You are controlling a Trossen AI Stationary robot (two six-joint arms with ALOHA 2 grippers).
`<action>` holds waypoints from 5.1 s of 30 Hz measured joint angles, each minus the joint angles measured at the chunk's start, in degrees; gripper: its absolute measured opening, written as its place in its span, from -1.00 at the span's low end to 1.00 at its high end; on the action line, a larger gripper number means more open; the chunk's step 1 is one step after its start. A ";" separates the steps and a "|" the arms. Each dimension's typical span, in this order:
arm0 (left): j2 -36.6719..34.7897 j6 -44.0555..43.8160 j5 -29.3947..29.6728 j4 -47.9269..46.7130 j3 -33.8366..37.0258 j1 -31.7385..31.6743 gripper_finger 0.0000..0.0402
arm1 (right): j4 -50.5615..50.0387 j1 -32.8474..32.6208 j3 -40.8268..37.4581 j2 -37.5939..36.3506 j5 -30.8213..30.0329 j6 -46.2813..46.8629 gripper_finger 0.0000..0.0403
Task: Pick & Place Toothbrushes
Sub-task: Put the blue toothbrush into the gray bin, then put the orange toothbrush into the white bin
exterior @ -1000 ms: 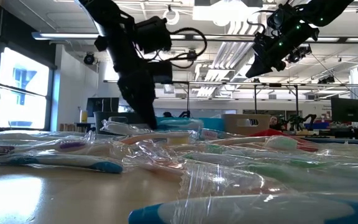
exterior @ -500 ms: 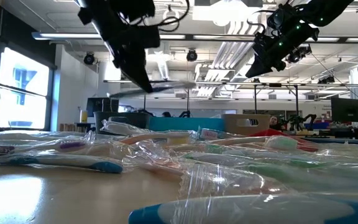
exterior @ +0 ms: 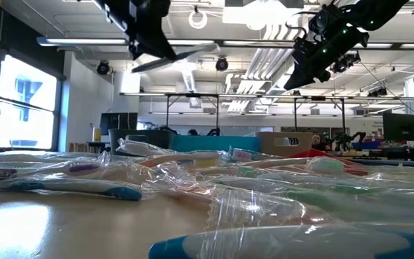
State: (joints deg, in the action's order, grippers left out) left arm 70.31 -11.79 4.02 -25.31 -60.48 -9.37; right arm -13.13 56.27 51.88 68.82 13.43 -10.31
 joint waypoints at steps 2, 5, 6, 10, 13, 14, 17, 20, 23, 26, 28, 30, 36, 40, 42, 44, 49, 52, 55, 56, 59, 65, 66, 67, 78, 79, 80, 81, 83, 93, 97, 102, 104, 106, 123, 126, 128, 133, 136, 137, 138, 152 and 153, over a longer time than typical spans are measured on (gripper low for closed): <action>-1.02 -1.74 1.55 -0.28 0.13 -0.02 -0.96 | 0.00 0.00 0.00 0.00 0.00 -0.21 -0.67; -2.39 -4.18 2.67 1.55 0.13 -0.04 -0.96 | 0.00 -0.02 0.00 -0.02 0.00 -0.40 -0.67; -2.66 -4.76 3.39 2.17 0.15 -0.02 -0.96 | 0.00 0.00 0.00 -0.01 0.00 -0.41 -0.67; -3.38 -7.65 5.49 3.40 0.17 -0.02 -0.96 | 0.00 0.00 0.00 -0.01 0.00 -0.43 -0.67; -3.36 -9.54 7.58 5.04 0.06 -0.02 -0.96 | 0.00 0.00 0.00 0.00 0.00 -0.45 -0.67; -3.38 -9.92 8.53 5.20 0.06 -0.02 -0.96 | 0.00 0.00 0.00 0.00 0.00 -0.45 -0.67; -3.35 -11.54 11.46 5.86 0.06 -0.04 -0.96 | -0.01 0.00 0.00 0.00 -0.01 -0.45 -0.67; -3.33 -13.58 15.27 5.81 0.06 -0.04 -0.97 | -0.02 0.00 0.00 0.00 0.00 -0.45 -0.67; -3.33 -15.60 19.64 5.91 0.06 -0.04 -0.97 | -0.01 0.00 0.00 0.00 0.00 -0.48 -0.67; -3.33 -16.76 24.18 5.88 0.06 -0.04 -0.97 | -0.02 0.00 0.00 -0.02 0.00 -0.48 -0.67; -3.33 -17.23 26.43 5.89 0.06 -0.06 -0.97 | 0.00 0.00 0.00 -0.01 0.00 -0.48 -0.67; -3.33 -17.33 28.24 5.89 0.06 -0.06 -0.97 | 0.00 0.00 0.00 -0.01 0.00 -0.48 -0.67; -3.33 -20.22 32.71 5.92 0.06 -0.44 -0.97 | 0.00 0.00 0.00 0.00 0.00 -0.43 -0.67; -3.31 -22.53 30.76 5.88 0.06 -2.74 -0.97 | 0.01 0.00 0.00 0.00 0.00 1.16 -0.67; -3.31 -23.01 28.49 5.81 0.06 -4.63 -0.97 | 0.01 0.00 0.00 -0.02 0.00 2.19 -0.67; -3.02 -22.97 26.54 5.68 0.06 -6.73 -0.97 | 0.00 -0.02 0.00 0.00 0.00 2.93 -0.67; -2.36 -18.88 20.30 5.07 0.00 -12.84 -0.97 | 0.00 0.00 0.00 -0.01 -0.02 4.84 -0.67; -1.62 -17.46 15.93 3.31 0.05 -16.45 -0.97 | 0.00 0.00 0.00 0.00 -0.01 6.51 -0.67; -0.70 -15.25 14.21 1.50 0.04 -19.33 -0.97 | -0.03 -0.02 0.00 0.00 -0.02 7.65 -0.67; -0.19 -14.99 14.09 0.47 0.02 -20.30 -0.97 | -0.06 -0.02 0.00 -0.01 -0.02 7.69 -0.67; 1.52 -15.00 13.21 -2.99 0.04 -23.41 -0.95 | -0.10 -0.02 0.00 0.00 -0.02 7.72 -0.67; 5.82 -14.14 7.68 -4.46 0.04 -28.17 -0.92 | -0.24 -0.02 0.00 0.00 -3.35 7.76 -0.67; 6.64 -13.74 7.02 -3.95 0.02 -28.55 -0.93 | -0.24 -0.02 0.00 0.00 -3.94 7.74 -0.67; 7.49 -13.66 6.64 -3.86 0.02 -28.87 -0.94 | -0.26 -0.02 0.00 0.00 -4.18 7.76 -0.67; 15.15 -13.52 4.10 -2.57 0.02 -29.96 -0.92 | -0.44 -0.02 0.00 0.00 -4.55 7.76 -0.67; 15.82 -13.55 3.81 -2.85 0.04 -29.98 -0.92 | -0.44 -0.02 0.00 -0.01 -4.55 7.76 -0.67; 16.36 -13.53 3.22 -2.85 0.08 -30.00 -0.92 | -0.44 -0.02 0.00 0.00 -4.55 7.75 -0.67; 16.84 -13.53 2.32 -2.59 0.06 -30.00 -0.92 | -0.44 -0.02 0.00 0.00 -4.55 7.74 -0.67; 17.65 -13.54 1.21 -2.85 0.06 -30.00 -0.92 | -0.44 -0.02 0.00 0.00 -4.55 7.75 -0.67; 19.99 -13.97 0.84 -2.71 0.06 -30.00 -0.92 | -0.44 -0.02 0.00 0.00 -4.55 7.70 -0.67; 20.05 -13.97 1.02 -2.67 0.06 -29.99 -0.92 | -0.44 -0.02 0.00 -0.02 -4.55 7.68 -0.67; 20.05 -13.97 1.18 -2.67 0.06 -30.00 -0.91 | -0.46 -0.02 0.00 0.00 -4.55 7.62 -0.67; 20.05 -14.16 1.48 -2.68 0.06 -29.99 -0.91 | -0.46 -0.02 0.00 -0.01 -4.55 7.60 -0.67; 20.05 -15.50 1.52 -2.67 0.06 -30.00 -0.88 | -0.44 -0.02 0.00 0.00 -4.55 7.61 -0.67; 20.05 -16.88 1.78 -2.63 0.06 -30.00 -0.47 | -0.44 -0.02 0.02 0.00 -4.55 7.63 -0.67; 20.05 -16.86 1.40 -2.64 0.06 -30.00 -0.47 | -0.44 -0.02 0.01 0.00 -4.55 7.63 -0.67; 20.05 -16.86 1.39 -2.63 0.06 -30.00 -0.47 | -0.44 -0.02 0.00 -0.02 -4.55 7.59 -0.67; 19.82 -16.95 1.46 0.92 0.06 -29.15 -0.47 | -0.44 -0.02 0.02 0.00 -4.55 7.55 -0.67; 19.46 -15.38 2.00 6.44 -0.23 -27.28 -0.47 | -0.44 -0.02 0.02 0.00 -4.55 7.55 -0.67; 19.08 -14.61 2.03 6.59 -0.64 -26.74 -0.47 | -0.44 -0.02 0.02 -0.01 -4.55 7.55 -0.67; 18.72 -13.57 2.46 6.64 -1.32 -26.09 -0.47 | -0.45 -0.02 0.01 0.00 -4.55 7.55 -0.67; 6.10 -5.09 4.74 0.54 -4.44 -25.11 -0.53 | -0.44 -0.02 0.02 0.00 -4.55 7.50 -0.67; 5.63 -4.97 4.80 0.40 -4.44 -25.11 -0.57 | -0.46 -0.02 0.02 0.00 -4.54 7.47 -0.67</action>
State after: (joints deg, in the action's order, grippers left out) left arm 75.94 -16.76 8.82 -24.92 -64.93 -34.48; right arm -13.58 56.25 51.90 68.82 8.89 -2.84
